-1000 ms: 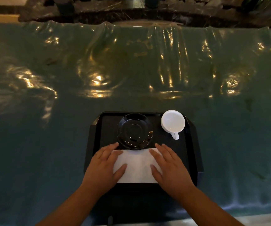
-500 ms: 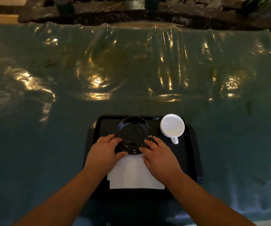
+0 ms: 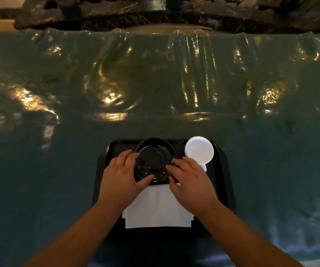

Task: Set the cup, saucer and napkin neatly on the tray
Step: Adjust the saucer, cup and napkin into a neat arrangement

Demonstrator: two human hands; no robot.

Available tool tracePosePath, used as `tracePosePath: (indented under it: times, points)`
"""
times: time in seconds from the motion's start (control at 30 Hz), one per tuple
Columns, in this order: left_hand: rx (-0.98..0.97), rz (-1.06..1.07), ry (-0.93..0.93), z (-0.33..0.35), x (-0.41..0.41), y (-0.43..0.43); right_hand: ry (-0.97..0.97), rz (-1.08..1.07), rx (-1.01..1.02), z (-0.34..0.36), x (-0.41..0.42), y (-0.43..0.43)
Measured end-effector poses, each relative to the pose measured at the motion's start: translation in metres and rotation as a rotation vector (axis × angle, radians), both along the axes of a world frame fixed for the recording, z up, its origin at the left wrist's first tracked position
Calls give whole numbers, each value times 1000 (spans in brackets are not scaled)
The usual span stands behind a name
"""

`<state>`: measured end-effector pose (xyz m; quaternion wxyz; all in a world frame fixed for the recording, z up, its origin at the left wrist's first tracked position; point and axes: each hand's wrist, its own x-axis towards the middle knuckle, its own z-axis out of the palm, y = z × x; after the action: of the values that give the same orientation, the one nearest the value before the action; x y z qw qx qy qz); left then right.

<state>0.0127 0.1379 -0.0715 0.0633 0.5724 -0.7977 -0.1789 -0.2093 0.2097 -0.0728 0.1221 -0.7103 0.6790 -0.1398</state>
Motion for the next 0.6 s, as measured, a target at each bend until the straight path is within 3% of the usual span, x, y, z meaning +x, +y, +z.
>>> tracePosePath:
  times: [0.1, 0.2, 0.33, 0.6]
  points:
    - [10, -94, 44, 7, -27, -4, -97, -200, -98, 10, -30, -1]
    - [24, -237, 70, 14, -67, -8, -169, -375, -30, 16, -62, -6]
    - [27, -387, 19, 21, -119, -10, -268, -426, 105, 8, -86, -13]
    - [23, -436, -56, 11, -145, -12, -372, -462, 163, -13, -82, -10]
